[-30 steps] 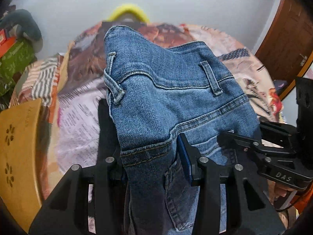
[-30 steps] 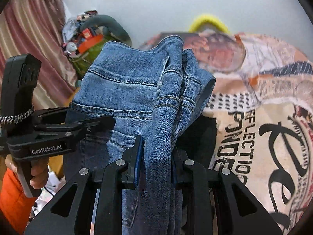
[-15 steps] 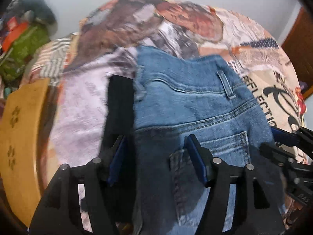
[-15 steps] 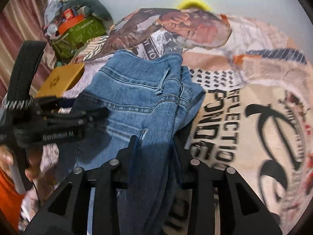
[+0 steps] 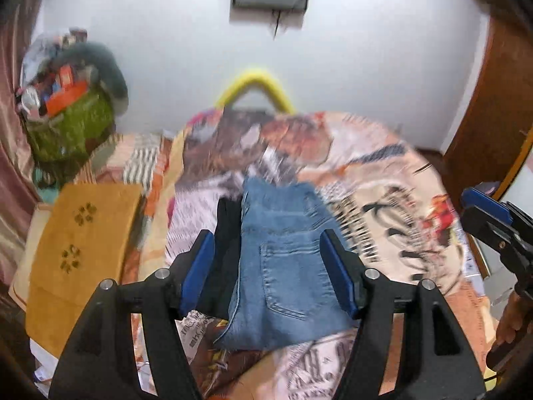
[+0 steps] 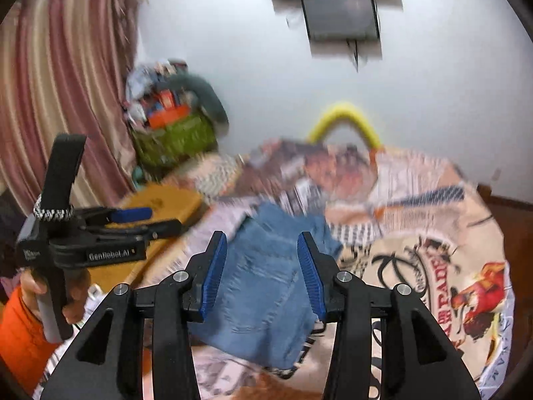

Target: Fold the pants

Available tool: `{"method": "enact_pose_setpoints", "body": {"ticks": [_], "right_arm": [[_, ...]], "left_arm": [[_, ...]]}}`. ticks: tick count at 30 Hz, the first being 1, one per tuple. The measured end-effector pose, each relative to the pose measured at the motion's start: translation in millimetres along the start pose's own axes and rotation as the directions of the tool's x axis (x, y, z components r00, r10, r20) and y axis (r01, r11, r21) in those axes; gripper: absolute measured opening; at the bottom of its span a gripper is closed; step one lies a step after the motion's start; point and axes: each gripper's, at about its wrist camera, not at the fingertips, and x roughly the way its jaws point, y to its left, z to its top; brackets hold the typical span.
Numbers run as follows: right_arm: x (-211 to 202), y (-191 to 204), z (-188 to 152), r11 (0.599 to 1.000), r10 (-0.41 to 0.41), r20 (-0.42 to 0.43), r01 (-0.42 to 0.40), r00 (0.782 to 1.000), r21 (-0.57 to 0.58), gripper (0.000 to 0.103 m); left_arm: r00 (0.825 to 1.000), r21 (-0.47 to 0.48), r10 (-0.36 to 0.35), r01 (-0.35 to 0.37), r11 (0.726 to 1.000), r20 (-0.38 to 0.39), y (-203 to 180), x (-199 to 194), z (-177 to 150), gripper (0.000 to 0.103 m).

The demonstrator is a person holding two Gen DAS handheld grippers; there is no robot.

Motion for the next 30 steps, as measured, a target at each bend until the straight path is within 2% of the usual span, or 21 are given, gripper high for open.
{"method": "enact_pose_setpoints", "body": {"ticks": [3,8,10,12,15,17,20,25,30], "right_arm": [[-41.5,21.2,7.5,0.999,0.026,0.077,-0.023,0.997,-0.033,0.04],[-98.5,52.9,5.8,0.997,0.048,0.211,-0.035,0.976,-0.066,0.04],[-118.6,64.1,1.8,0.996,0.051,0.251,-0.032,0.967,-0.082,0.04],[-138.7,74.7,-4.0,0.996,0.039,0.294,-0.013,0.955,-0.092,0.04],[-162.6,84.9,-13.2,0.995,0.023,0.347,0.012,0.938,-0.098,0.041],[-174.4,88.0,-18.7,0.996,0.013,0.371,0.022,0.928,-0.089,0.053],[-186.4,91.1,-25.1,0.996,-0.005,0.392,0.037,0.92,-0.076,0.062],[-196.5,98.3,-32.7,0.993,-0.052,0.406,0.092,0.912,-0.08,0.084],[-201.0,101.3,-34.1,0.99,-0.079,0.409,0.12,0.909,-0.075,0.098]], "left_arm": [[0.996,0.035,0.008,-0.011,0.999,0.09,-16.0,-50.3,-2.8,0.065],[0.972,0.048,-0.011,0.0,0.999,0.234,-38.6,-137.1,-17.4,0.065],[0.957,0.061,0.006,-0.024,0.998,0.291,-47.6,-165.8,-26.4,0.065],[0.932,0.07,0.034,-0.063,0.996,0.36,-56.5,-196.2,-38.1,0.065],[0.904,0.049,0.055,-0.084,0.995,0.425,-63.0,-231.0,-55.0,0.069],[0.883,0.036,0.08,-0.109,0.993,0.463,-65.2,-248.5,-65.8,0.082],[0.862,0.023,0.092,-0.119,0.993,0.499,-65.0,-268.5,-77.8,0.092],[0.853,0.009,0.067,-0.084,0.996,0.517,-63.3,-286.2,-91.1,0.102],[0.853,0.008,0.061,-0.076,0.997,0.519,-64.7,-292.5,-100.0,0.103]]}}
